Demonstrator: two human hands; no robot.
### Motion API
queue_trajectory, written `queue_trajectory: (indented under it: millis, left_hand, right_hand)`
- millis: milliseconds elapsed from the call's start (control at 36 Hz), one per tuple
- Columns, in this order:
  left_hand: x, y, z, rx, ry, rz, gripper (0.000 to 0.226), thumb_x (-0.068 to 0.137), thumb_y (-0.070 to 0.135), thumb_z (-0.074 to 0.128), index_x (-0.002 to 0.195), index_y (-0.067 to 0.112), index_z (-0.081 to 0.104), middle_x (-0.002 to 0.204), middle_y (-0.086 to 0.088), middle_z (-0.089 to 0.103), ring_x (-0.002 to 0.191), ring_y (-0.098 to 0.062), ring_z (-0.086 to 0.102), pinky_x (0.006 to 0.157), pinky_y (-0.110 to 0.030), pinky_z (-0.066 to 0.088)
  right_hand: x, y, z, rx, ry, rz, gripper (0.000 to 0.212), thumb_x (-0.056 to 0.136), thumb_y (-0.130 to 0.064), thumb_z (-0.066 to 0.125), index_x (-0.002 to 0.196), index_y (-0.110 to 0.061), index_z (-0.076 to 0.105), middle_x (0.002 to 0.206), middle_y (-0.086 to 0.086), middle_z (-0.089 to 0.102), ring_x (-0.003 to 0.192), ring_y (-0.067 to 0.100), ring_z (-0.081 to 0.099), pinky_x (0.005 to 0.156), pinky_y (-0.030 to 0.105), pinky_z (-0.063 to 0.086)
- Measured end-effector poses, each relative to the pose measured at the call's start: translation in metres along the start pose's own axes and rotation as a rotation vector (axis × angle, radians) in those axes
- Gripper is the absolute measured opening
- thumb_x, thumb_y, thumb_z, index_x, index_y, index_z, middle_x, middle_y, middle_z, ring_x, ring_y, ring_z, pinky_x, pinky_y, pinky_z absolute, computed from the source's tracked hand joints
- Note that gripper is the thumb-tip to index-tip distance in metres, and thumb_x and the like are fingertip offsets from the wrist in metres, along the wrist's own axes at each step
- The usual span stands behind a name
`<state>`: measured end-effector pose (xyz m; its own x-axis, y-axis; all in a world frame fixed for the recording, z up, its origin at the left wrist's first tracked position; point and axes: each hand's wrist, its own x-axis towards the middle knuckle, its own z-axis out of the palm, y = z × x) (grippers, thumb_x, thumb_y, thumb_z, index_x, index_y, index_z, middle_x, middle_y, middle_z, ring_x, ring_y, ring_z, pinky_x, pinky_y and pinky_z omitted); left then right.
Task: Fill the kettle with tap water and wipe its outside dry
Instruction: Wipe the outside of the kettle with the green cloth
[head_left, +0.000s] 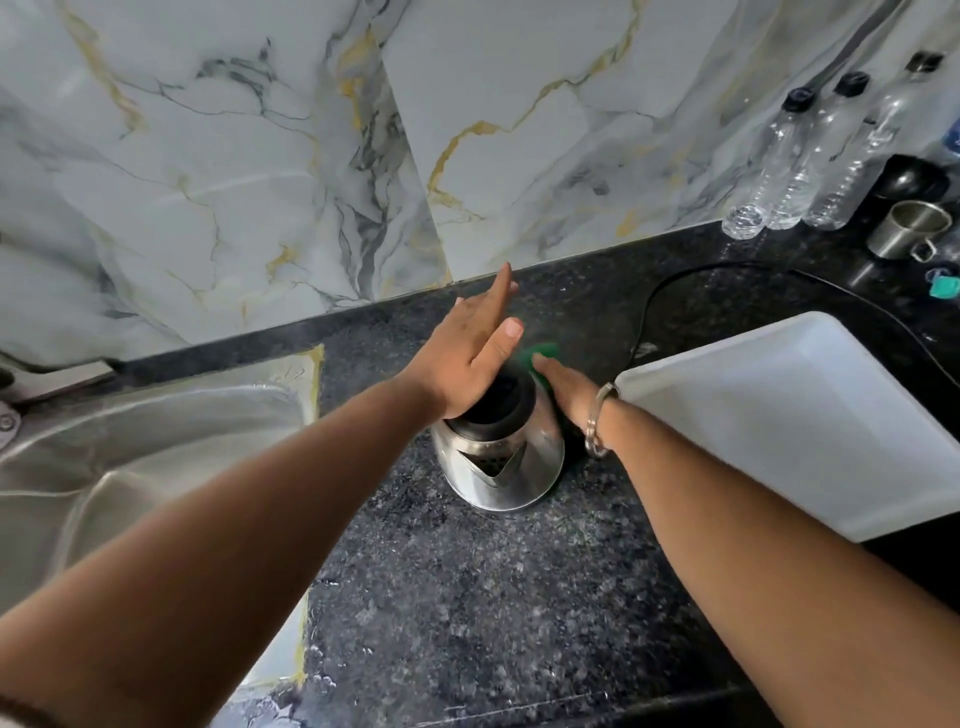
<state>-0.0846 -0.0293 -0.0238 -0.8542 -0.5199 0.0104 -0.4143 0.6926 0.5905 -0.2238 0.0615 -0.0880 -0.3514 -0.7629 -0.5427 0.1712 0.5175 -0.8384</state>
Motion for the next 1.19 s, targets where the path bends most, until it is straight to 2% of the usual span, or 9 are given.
queue_trajectory:
  millis: [167, 444, 556, 639, 778, 861, 944, 1056, 1194]
  left_hand:
    - [0.003, 0.005, -0.004, 0.134, 0.025, -0.026, 0.110, 0.091, 0.085, 0.007, 0.168, 0.007, 0.010, 0.144, -0.008, 0.066, 0.143, -0.028, 0.050, 0.128, -0.056, 0.021]
    - [-0.017, 0.028, 0.004, 0.502, 0.076, -0.562, 0.105, 0.090, 0.085, 0.005, 0.167, 0.017, 0.021, 0.153, -0.018, 0.056, 0.146, -0.041, 0.043, 0.118, -0.060, 0.033]
    - [-0.020, 0.015, -0.017, 0.625, -0.015, -0.397, 0.130, 0.068, 0.094, -0.021, 0.168, 0.020, 0.017, 0.144, -0.016, 0.064, 0.143, -0.039, 0.050, 0.123, -0.062, 0.022]
    - [-0.027, 0.003, -0.024, 0.583, -0.144, -0.075, 0.132, 0.065, 0.097, -0.022, 0.170, 0.022, 0.011, 0.168, -0.012, 0.041, 0.158, -0.033, 0.032, 0.129, -0.054, 0.016]
    - [-0.030, -0.008, -0.012, 0.510, -0.100, 0.023, 0.120, 0.079, 0.095, -0.004, 0.166, 0.020, 0.031, 0.161, -0.016, 0.051, 0.146, -0.037, 0.052, 0.115, -0.049, 0.041]
    - [-0.029, -0.006, -0.008, 0.500, -0.055, -0.037, 0.119, 0.082, 0.094, -0.003, 0.163, 0.017, 0.039, 0.154, -0.018, 0.058, 0.133, -0.039, 0.063, 0.105, -0.048, 0.050]
    - [-0.036, 0.008, -0.005, 0.514, 0.026, -0.165, 0.122, 0.080, 0.092, -0.009, 0.162, 0.016, 0.040, 0.151, -0.015, 0.062, 0.129, -0.039, 0.065, 0.102, -0.047, 0.048]
    - [-0.048, 0.030, 0.003, 0.510, 0.052, -0.436, 0.130, 0.071, 0.091, -0.022, 0.165, 0.016, 0.026, 0.152, -0.013, 0.060, 0.131, -0.041, 0.062, 0.104, -0.051, 0.045]
    - [-0.049, 0.035, -0.008, 0.416, 0.020, -0.546, 0.113, 0.081, 0.088, -0.003, 0.166, 0.018, 0.021, 0.149, -0.017, 0.061, 0.134, -0.041, 0.059, 0.101, -0.053, 0.048]
  right_hand:
    - [-0.007, 0.023, -0.006, 0.108, 0.041, -0.012, 0.028, 0.091, -0.041, 0.049, 0.099, -0.019, 0.066, 0.102, 0.004, 0.069, 0.103, 0.022, 0.062, 0.094, 0.035, 0.047]
    - [-0.114, 0.038, -0.028, 0.633, 0.224, -0.209, 0.030, 0.093, -0.038, 0.052, 0.106, -0.018, 0.071, 0.112, 0.009, 0.072, 0.111, 0.028, 0.064, 0.100, 0.049, 0.046]
    - [-0.125, 0.040, 0.007, 0.456, 0.189, -0.285, 0.050, 0.069, -0.066, 0.066, 0.105, -0.031, 0.073, 0.126, -0.002, 0.066, 0.119, 0.015, 0.059, 0.107, 0.041, 0.041]
    - [-0.122, 0.046, 0.041, 0.417, 0.236, -0.349, 0.062, 0.082, -0.049, 0.053, 0.134, -0.016, 0.052, 0.143, 0.002, 0.050, 0.131, 0.014, 0.047, 0.114, 0.035, 0.034]
    - [-0.094, 0.082, 0.067, 0.213, 0.347, -0.429, 0.082, 0.089, -0.059, 0.041, 0.151, -0.012, 0.018, 0.160, 0.008, 0.019, 0.147, 0.019, 0.020, 0.120, 0.047, 0.018]
    - [-0.080, 0.105, 0.060, -0.048, 0.354, -0.446, 0.082, 0.093, -0.060, 0.030, 0.150, -0.003, 0.016, 0.160, 0.013, 0.011, 0.148, 0.019, 0.012, 0.122, 0.034, 0.007]
    - [-0.068, 0.117, 0.044, -0.188, 0.332, -0.379, 0.077, 0.090, -0.052, 0.030, 0.146, 0.001, 0.030, 0.153, 0.013, 0.032, 0.142, 0.024, 0.029, 0.118, 0.025, 0.019]
    - [-0.059, 0.099, 0.023, -0.087, 0.330, -0.198, 0.050, 0.095, -0.040, 0.041, 0.117, 0.002, 0.058, 0.108, 0.016, 0.065, 0.105, 0.029, 0.060, 0.082, 0.025, 0.039]
    - [-0.072, 0.064, -0.003, 0.211, 0.460, -0.188, 0.044, 0.092, -0.048, 0.045, 0.117, -0.016, 0.062, 0.122, 0.001, 0.062, 0.112, 0.019, 0.056, 0.105, 0.037, 0.037]
